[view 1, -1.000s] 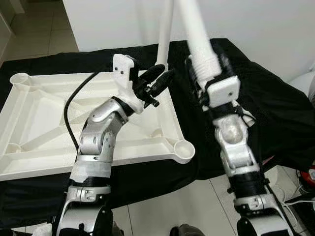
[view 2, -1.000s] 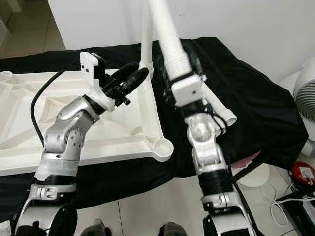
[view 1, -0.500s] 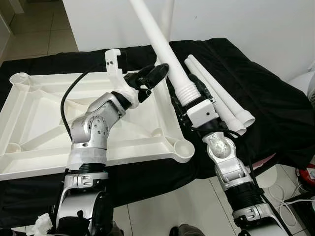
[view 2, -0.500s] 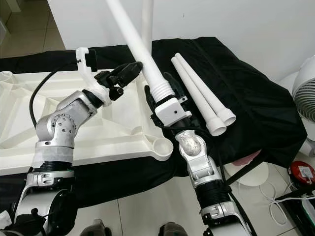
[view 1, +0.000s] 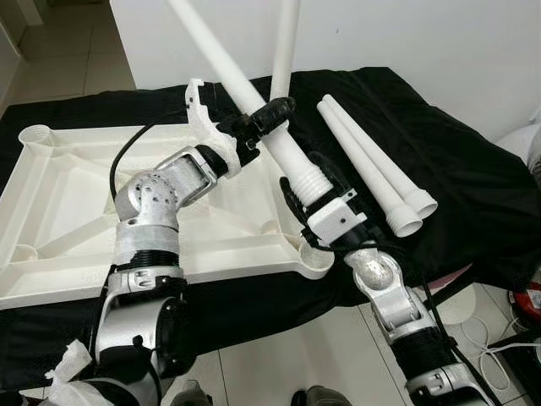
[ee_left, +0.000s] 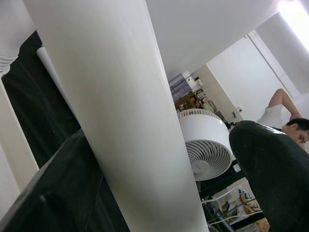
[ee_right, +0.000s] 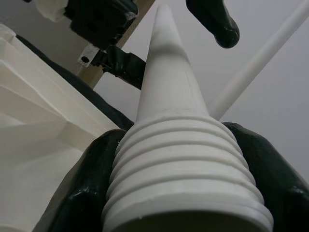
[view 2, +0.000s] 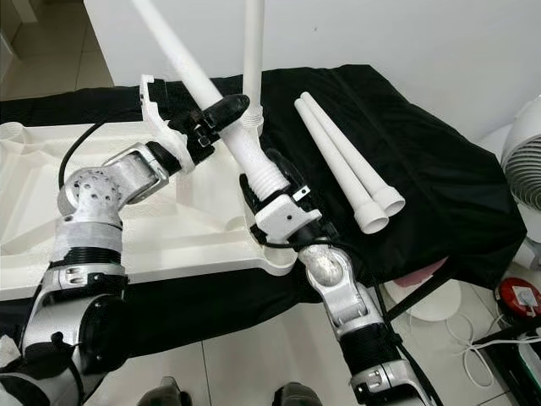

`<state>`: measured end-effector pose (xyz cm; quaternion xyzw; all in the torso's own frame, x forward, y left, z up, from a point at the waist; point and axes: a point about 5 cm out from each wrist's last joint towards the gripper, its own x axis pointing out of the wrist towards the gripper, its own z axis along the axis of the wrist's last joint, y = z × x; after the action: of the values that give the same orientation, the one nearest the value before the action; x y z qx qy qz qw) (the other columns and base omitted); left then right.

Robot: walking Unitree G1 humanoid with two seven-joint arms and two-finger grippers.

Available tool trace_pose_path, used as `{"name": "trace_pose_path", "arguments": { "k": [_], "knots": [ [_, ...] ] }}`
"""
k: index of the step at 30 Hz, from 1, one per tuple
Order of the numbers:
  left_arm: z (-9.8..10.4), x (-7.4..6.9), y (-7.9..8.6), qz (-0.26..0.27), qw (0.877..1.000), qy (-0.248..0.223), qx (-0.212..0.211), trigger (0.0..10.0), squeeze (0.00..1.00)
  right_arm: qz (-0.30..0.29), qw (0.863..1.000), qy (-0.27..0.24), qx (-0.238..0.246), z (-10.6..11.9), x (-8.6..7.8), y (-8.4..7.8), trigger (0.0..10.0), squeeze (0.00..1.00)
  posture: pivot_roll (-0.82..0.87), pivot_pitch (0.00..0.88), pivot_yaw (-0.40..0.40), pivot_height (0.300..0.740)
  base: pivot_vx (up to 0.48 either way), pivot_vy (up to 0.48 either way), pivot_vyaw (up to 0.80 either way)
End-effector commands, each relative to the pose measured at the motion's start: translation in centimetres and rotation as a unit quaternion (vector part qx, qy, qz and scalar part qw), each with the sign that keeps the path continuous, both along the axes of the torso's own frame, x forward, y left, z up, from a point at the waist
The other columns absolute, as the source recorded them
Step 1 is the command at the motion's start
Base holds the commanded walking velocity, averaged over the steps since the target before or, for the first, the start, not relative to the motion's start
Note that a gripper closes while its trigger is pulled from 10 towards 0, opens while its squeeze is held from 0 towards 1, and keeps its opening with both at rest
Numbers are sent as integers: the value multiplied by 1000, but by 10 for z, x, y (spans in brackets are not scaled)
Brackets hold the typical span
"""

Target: Building children table

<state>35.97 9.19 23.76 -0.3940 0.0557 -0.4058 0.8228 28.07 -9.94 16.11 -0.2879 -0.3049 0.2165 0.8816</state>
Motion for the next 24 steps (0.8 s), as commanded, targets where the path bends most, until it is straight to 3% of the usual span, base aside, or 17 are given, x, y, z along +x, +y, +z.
{"name": "trace_pose_path", "arguments": {
  "k": [1, 4, 6, 10, 11, 13, 14, 24],
  "knots": [
    [11, 3, 1, -1, 1000, -6, -4, 10000, 0, 11, 999, -19, -26, -3, -8, 2, 10000, 0, -28, 0, 12, 740, 0, 0, 0],
    [13, 9, 6, 8, 1000, 7, 10, 10000, 0, -11, 998, -41, -43, -10, -17, -9, 10000, 0, -28, 0, 15, 740, 0, 0, 0],
    [14, 14, 13, 19, 999, 15, 24, 10000, 0, -24, 994, -63, -82, -19, -25, -18, 10000, 0, -30, 0, 18, 740, 0, 0, 0],
    [17, 18, 20, 26, 999, 20, 24, 10000, 0, -39, 991, -70, -108, -27, -30, -25, 10000, 0, -34, 0, 23, 740, 0, 0, 0],
    [18, 19, 22, 31, 999, 22, 23, 7176, 0, -44, 991, -68, -105, -28, -31, -27, 10000, 0, -37, 0, 29, 740, 0, 0, 0],
    [19, 20, 24, 34, 999, 23, 24, 7176, 0, -47, 991, -66, -103, -29, -31, -29, 10000, 0, -37, 0, 29, 740, 0, 0, 0],
    [19, 21, 26, 38, 999, 26, 22, 0, 0, -50, 991, -70, -104, -29, -31, -28, 10000, 0, -36, 0, 32, 740, 0, 0, 0],
    [21, 22, 23, 23, 999, 26, 14, 0, 0, -43, 986, -99, -130, -39, -35, -18, 10000, 0, -27, 0, 32, 740, 0, 0, 0]
  ]
}}
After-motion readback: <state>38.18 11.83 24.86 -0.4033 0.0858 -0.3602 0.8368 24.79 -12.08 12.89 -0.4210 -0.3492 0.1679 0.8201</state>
